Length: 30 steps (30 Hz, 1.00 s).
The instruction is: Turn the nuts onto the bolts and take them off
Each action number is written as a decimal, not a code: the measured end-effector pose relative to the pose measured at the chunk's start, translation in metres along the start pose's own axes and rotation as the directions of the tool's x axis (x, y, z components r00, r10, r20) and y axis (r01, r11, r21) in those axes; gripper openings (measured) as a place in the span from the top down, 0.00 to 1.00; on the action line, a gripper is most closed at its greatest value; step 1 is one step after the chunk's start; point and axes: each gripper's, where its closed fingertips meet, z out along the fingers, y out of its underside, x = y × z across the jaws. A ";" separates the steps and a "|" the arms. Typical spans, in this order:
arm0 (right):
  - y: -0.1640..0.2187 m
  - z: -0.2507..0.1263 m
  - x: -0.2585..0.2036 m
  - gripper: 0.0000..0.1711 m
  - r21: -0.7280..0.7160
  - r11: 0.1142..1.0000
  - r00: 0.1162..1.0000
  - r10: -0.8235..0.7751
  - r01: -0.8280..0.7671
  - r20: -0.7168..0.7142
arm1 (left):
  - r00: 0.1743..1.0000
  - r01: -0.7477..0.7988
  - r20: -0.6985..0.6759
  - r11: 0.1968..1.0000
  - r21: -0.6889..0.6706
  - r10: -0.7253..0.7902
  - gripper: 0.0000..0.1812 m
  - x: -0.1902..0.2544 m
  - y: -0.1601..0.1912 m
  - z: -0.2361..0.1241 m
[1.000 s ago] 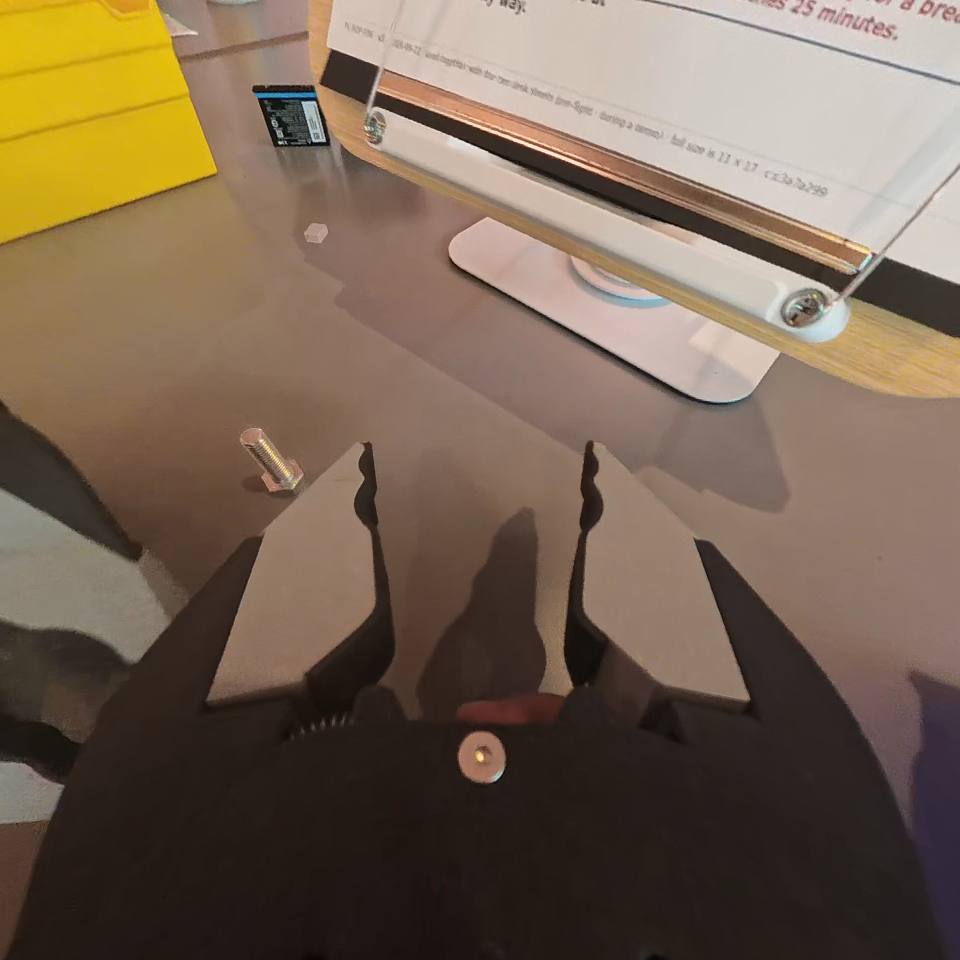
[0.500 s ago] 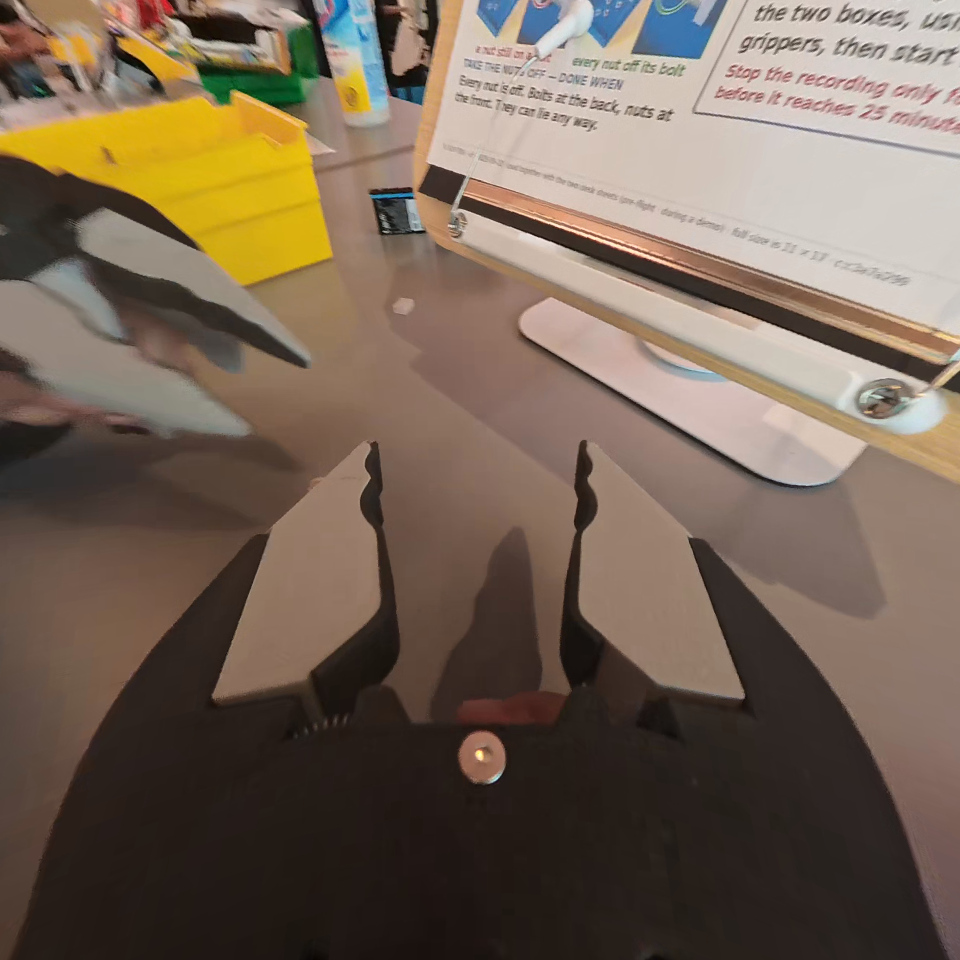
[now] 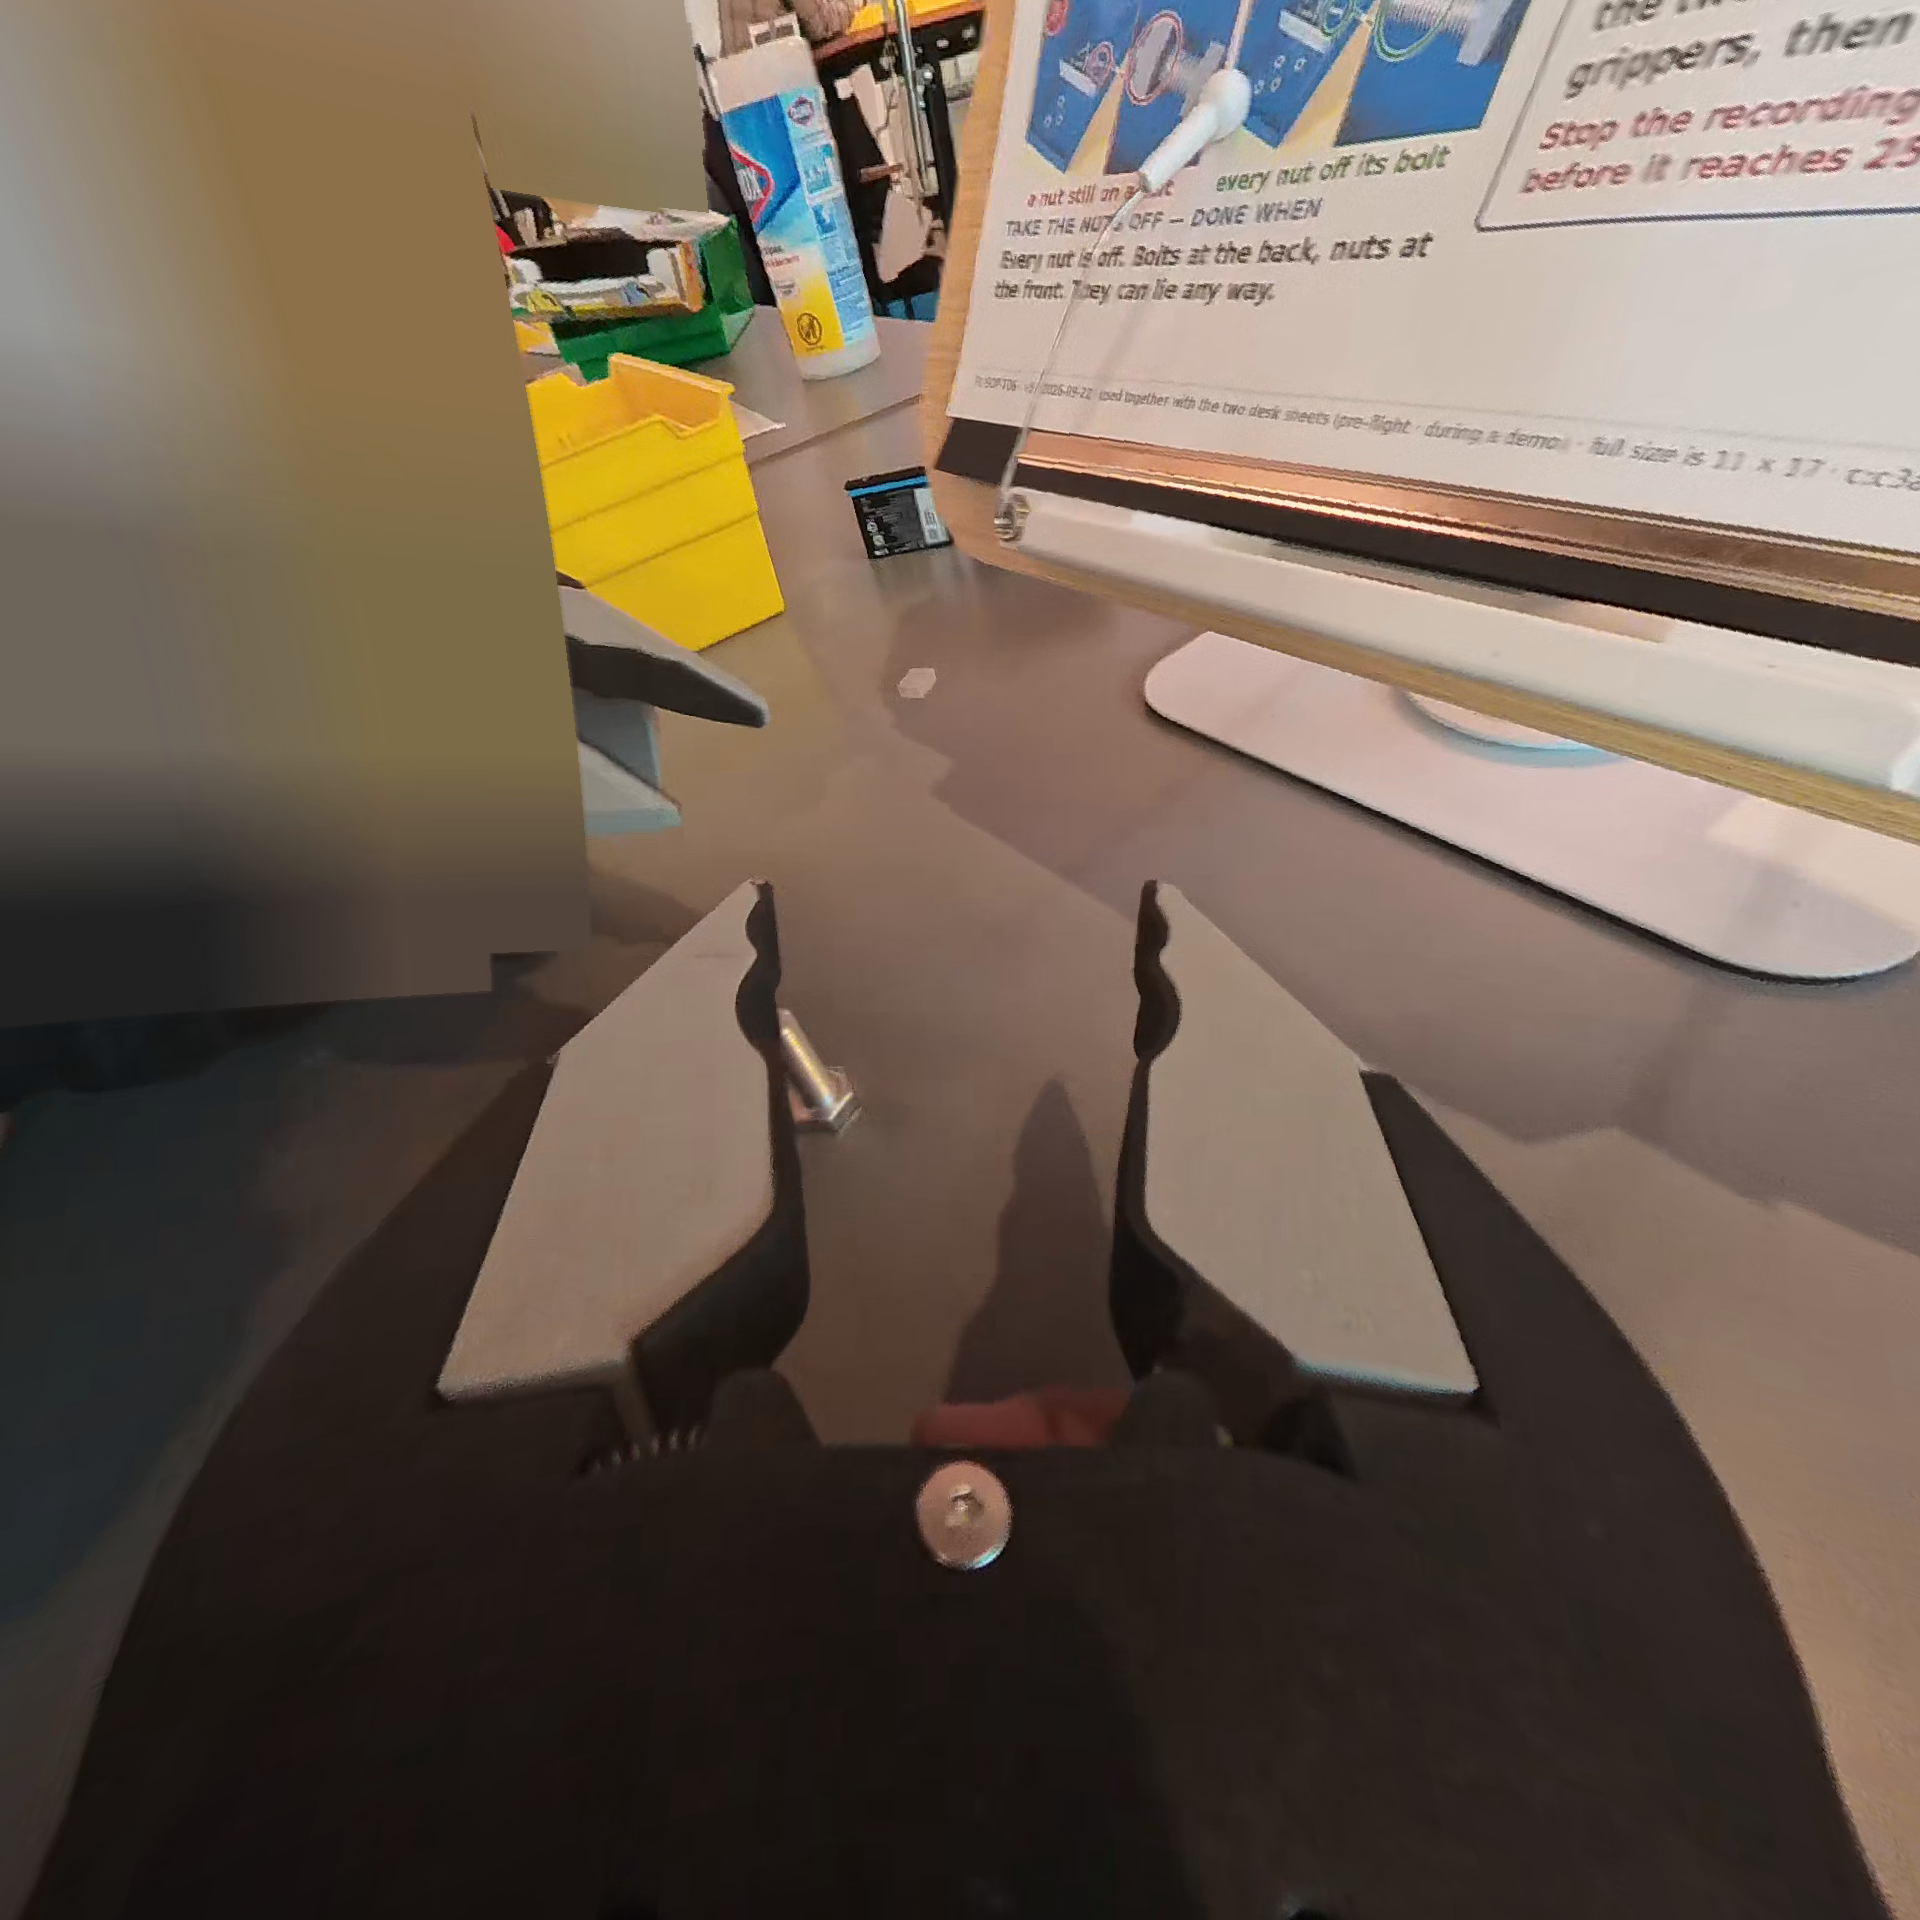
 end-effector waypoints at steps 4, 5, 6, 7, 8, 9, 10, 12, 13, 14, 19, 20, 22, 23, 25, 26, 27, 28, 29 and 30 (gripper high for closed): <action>0.005 -0.007 -0.011 0.62 -0.016 0.997 0.997 -0.078 0.078 -0.011 | 1.000 -0.016 0.014 0.999 -0.045 0.017 0.85 0.002 0.006 0.001; 0.006 -0.009 -0.009 0.62 -0.021 0.995 0.995 -0.096 0.095 -0.033 | 1.000 -0.022 0.007 0.998 -0.061 0.023 0.85 0.004 0.008 0.003; 0.006 -0.011 -0.007 0.63 -0.022 0.994 0.993 -0.108 0.107 -0.050 | 1.000 -0.022 -0.002 0.997 -0.073 0.022 0.84 0.004 0.009 0.004; 0.005 -0.011 -0.004 0.63 -0.024 0.994 0.992 -0.110 0.108 -0.059 | 1.000 -0.018 -0.006 0.997 -0.081 0.018 0.84 0.004 0.010 0.005; 0.005 -0.012 -0.002 0.63 -0.027 0.994 0.992 -0.111 0.110 -0.066 | 1.000 -0.017 -0.002 0.996 -0.083 0.017 0.83 0.002 0.010 0.005; 0.006 -0.012 0.000 0.63 -0.034 0.993 0.990 -0.117 0.115 -0.075 | 1.000 -0.024 0.003 0.996 -0.087 0.025 0.82 -0.001 0.010 0.005; 0.008 -0.011 0.003 0.62 -0.050 0.993 0.990 -0.114 0.110 -0.082 | 0.999 -0.029 0.016 0.995 -0.091 0.031 0.82 -0.006 0.011 0.004; 0.010 -0.010 0.003 0.61 -0.067 0.992 0.991 -0.108 0.102 -0.083 | 0.999 0.002 0.040 0.999 -0.048 0.000 0.81 -0.013 0.006 -0.001; 0.010 -0.011 0.004 0.62 -0.061 0.992 0.989 -0.114 0.109 -0.098 | 0.998 0.020 0.062 1.000 -0.016 -0.019 0.82 -0.018 0.002 -0.004; 0.008 -0.012 0.006 0.62 -0.052 0.992 0.985 -0.123 0.118 -0.120 | 0.996 0.030 0.088 1.000 0.009 -0.031 0.82 -0.022 -0.001 -0.008; 0.020 -0.009 -0.008 0.65 -0.121 0.984 0.988 -0.141 0.133 -0.059 | 0.989 -0.021 0.143 1.000 0.001 0.020 0.82 -0.022 0.002 -0.019; 0.020 -0.010 -0.010 0.67 -0.121 0.983 0.988 -0.147 0.141 -0.048 | 0.988 -0.036 0.148 0.999 0.001 0.036 0.82 -0.021 0.001 -0.021; 0.022 -0.010 -0.018 0.73 -0.125 0.980 0.988 -0.155 0.154 0.000 | 0.987 -0.064 0.146 0.998 -0.011 0.065 0.82 -0.017 0.003 -0.021; 0.023 -0.009 -0.020 0.73 -0.129 0.979 0.988 -0.154 0.155 0.017 | 0.989 -0.074 0.130 0.997 -0.022 0.077 0.82 -0.014 0.004 -0.019; 0.025 -0.007 -0.027 0.73 -0.137 0.977 0.985 -0.155 0.165 0.077 | 0.992 -0.092 0.079 0.994 -0.059 0.097 0.82 -0.007 0.009 -0.014; 0.027 -0.005 -0.032 0.73 -0.148 0.973 0.980 -0.163 0.179 0.114 | 0.994 -0.102 0.037 0.991 -0.084 0.106 0.82 -0.002 0.013 -0.011; 0.030 -0.003 -0.035 0.73 -0.166 0.966 0.974 -0.173 0.197 0.146 | 0.994 -0.112 -0.001 0.987 -0.111 0.113 0.82 0.002 0.017 -0.008; 0.033 0.001 -0.039 0.73 -0.184 0.958 0.966 -0.187 0.219 0.178 | 0.992 -0.123 -0.034 0.983 -0.134 0.120 0.81 0.006 0.020 -0.005; 0.036 0.005 -0.043 0.73 -0.202 0.948 0.957 -0.203 0.245 0.207 | 0.990 -0.136 -0.057 0.979 -0.151 0.129 0.82 0.008 0.023 -0.002; 0.040 0.009 -0.047 0.73 -0.226 0.935 0.946 -0.218 0.273 0.238 | 0.987 -0.152 -0.070 0.975 -0.164 0.142 0.82 0.010 0.025 -0.001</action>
